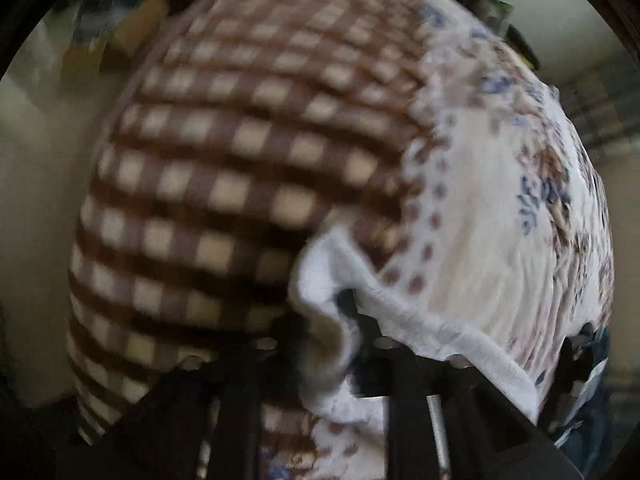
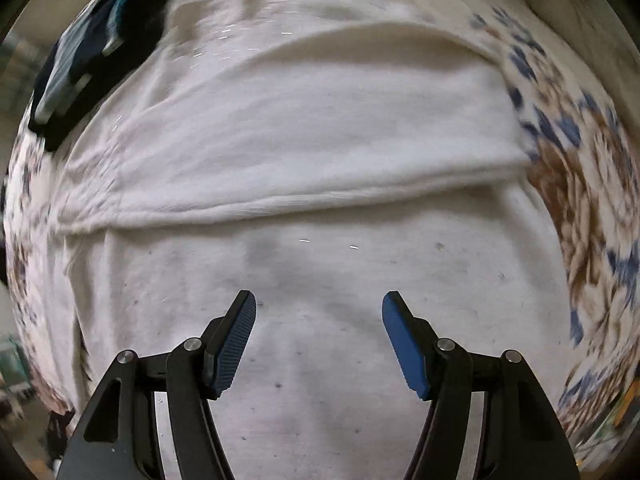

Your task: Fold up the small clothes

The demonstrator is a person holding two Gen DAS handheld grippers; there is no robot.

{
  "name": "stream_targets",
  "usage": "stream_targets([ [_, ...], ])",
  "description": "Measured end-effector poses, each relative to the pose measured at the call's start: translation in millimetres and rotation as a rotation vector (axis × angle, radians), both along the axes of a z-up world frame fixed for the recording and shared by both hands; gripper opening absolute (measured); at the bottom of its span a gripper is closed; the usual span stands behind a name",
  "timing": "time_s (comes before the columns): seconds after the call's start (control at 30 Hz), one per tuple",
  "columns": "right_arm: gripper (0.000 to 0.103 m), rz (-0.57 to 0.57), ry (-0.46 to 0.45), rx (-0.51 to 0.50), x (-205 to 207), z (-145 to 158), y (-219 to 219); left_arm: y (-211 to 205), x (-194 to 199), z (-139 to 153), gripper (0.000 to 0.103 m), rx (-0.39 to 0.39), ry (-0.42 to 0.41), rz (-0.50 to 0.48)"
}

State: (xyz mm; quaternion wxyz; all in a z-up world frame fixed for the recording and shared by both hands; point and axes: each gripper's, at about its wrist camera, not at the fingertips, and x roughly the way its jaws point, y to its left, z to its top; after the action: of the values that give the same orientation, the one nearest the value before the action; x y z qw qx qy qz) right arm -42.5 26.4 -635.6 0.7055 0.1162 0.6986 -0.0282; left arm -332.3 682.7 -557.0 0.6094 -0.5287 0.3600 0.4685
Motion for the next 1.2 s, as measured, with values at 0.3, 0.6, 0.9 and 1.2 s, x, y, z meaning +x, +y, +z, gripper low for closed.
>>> stream_targets([
  [0.3,0.092,0.116,-0.085,-0.243,0.3,28.5,12.6,-73.3,9.7,118.4,0.01,0.447,0.125,-0.501],
  [0.6,0.093,0.005,-0.058,-0.116,50.1,7.5,-1.5,-264.1,44.4,190.3,0.009,0.629,-0.05,-1.017],
  [0.9,0.093,-0.148,-0.033,-0.054,48.6,-0.7,-87.5,-456.5,23.7,158.7,0.009,0.503,-0.153,-1.358],
  [1.2,0.093,-0.195,-0.04,-0.049,69.7,-16.7,-146.1,-559.3,-1.8,105.6,0.017,0.343,0.004,-1.444],
])
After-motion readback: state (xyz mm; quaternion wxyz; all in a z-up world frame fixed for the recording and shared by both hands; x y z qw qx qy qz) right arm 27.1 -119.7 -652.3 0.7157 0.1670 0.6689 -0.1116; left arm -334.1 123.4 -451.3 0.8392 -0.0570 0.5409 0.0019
